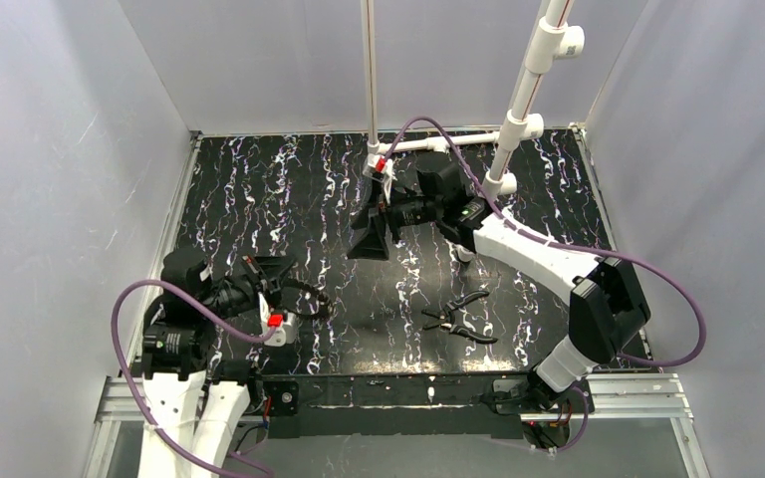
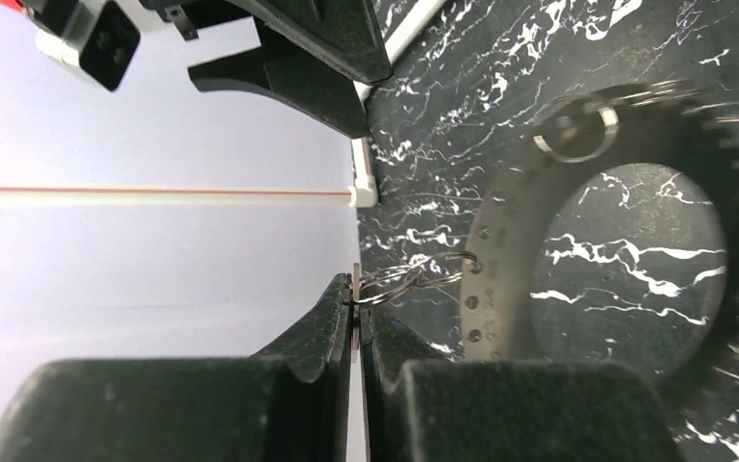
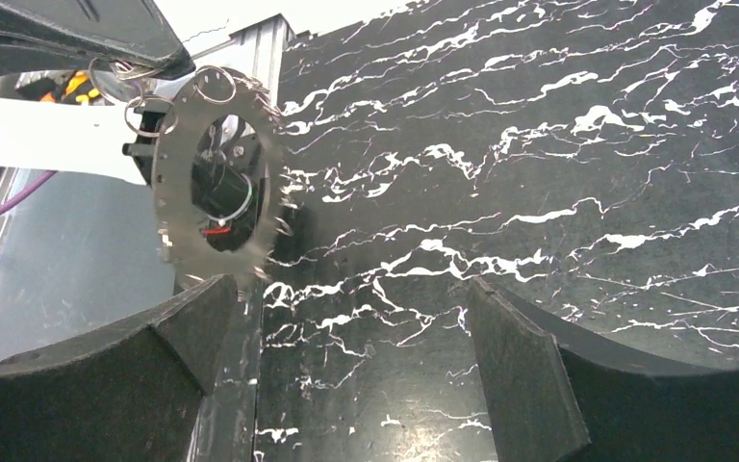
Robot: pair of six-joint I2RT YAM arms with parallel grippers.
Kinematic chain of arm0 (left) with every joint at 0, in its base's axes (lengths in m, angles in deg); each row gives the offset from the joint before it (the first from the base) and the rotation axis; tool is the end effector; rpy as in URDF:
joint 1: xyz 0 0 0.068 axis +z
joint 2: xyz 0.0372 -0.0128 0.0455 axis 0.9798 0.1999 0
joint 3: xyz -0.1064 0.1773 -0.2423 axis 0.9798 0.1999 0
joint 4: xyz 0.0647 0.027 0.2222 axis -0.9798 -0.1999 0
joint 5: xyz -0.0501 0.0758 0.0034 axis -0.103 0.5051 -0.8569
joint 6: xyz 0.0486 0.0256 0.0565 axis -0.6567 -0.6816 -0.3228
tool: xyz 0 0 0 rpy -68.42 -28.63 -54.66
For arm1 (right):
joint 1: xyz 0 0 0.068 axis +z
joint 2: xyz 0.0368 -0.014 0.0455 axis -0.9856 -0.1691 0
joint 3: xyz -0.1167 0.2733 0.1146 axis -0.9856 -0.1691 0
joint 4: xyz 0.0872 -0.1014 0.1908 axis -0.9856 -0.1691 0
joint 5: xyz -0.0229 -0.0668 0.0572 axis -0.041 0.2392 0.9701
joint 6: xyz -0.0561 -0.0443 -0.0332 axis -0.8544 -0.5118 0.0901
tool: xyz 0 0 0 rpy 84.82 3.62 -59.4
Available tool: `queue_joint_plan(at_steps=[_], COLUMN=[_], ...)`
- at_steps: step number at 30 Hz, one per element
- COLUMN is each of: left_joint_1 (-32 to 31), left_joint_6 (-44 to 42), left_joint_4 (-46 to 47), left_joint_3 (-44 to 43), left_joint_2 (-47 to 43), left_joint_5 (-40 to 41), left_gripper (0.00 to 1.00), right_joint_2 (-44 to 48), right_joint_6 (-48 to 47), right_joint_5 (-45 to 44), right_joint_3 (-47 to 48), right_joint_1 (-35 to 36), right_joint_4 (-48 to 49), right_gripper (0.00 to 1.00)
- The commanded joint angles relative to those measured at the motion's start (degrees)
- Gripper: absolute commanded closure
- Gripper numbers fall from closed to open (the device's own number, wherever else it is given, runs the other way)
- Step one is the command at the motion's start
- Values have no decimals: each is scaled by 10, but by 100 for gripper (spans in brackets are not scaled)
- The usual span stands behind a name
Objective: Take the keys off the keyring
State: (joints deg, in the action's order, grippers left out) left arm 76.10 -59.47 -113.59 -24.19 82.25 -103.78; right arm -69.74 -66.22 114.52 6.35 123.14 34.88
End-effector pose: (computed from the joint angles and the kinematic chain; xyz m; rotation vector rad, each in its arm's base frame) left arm 0.0390 -0.0554 0.3587 1.6610 0.7275 0.2290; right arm 0.2351 0.2850 0.3771 -1.1562 1.5777 1.3269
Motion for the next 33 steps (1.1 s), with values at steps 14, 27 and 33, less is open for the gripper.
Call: queue_joint_plan(at_steps=[14, 27, 33], left_joint_1=[-2, -2, -2], left_joint_6=[-38, 21, 37], left_joint_4=[55, 54, 54], left_joint_3=[51, 22, 15], left_joint_2=[-41, -13, -7], left_joint_5=[-62, -44, -44], left_gripper=[100, 100, 100], right_joint_2=[27, 7, -14], right_joint_6=[-209, -205, -199], right_joint_5=[13, 29, 27], right_joint_3=[87, 147, 150], right_joint_1=[74, 93, 120], right_joint_4=[-221, -243, -217], right_gripper=[17, 28, 34])
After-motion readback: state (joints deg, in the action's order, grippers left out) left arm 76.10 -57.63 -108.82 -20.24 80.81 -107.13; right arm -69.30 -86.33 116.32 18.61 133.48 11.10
